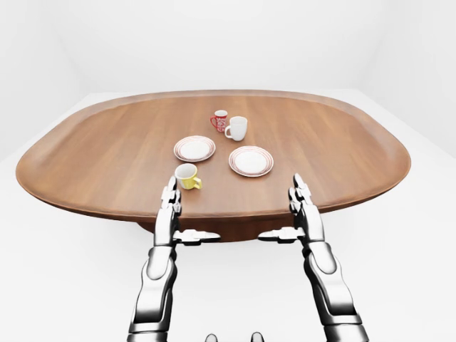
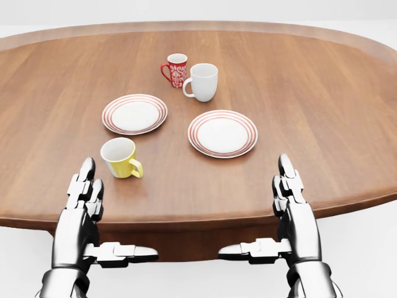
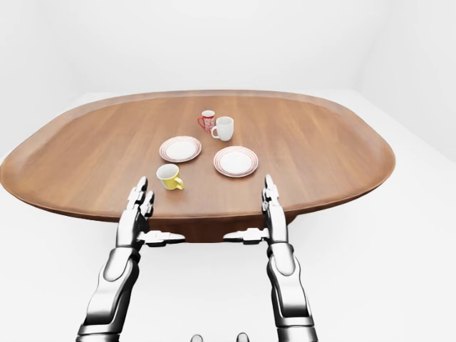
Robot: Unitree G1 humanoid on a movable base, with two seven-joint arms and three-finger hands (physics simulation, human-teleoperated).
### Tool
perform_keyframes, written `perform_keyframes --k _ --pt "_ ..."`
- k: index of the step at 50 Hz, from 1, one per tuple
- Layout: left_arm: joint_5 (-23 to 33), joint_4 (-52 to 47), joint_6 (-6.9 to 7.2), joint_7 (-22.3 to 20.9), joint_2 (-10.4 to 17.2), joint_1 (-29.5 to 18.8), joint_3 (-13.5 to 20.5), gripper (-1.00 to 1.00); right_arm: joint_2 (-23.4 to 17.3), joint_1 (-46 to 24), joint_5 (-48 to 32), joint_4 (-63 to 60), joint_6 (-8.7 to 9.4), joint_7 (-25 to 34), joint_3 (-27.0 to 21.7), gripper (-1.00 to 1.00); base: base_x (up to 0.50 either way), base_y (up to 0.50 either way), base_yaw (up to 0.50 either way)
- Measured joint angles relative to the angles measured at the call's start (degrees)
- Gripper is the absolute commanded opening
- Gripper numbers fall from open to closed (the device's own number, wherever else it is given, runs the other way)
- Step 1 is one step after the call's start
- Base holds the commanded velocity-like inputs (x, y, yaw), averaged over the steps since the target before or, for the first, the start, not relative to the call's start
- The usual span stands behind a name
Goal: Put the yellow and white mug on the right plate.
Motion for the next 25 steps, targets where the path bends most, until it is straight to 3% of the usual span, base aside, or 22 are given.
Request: perform_keyframes --k 4,10,25 --pt "-0.11 -1.24 1.09 -0.38 0.26 0.26 0.38 1.00 -0.31 0.09 0.30 -1.25 1.12 0.51 -0.53 1.00 0.00 0.00 0.00" --pt "-0.23 -5.27 4.39 -0.90 0.61 0.85 0.66 1.00 -0.70 0.27 1.10 -5.06 4.63 1.21 -1.35 1.00 0.00 0.00 0.00" --pt "-0.24 -21.57 4.39 -2.85 1.10 2.54 1.41 1.00 -1.50 0.36 2.35 -17.63 4.63 2.08 -3.53 1.00 0.00 0.00 0.00"
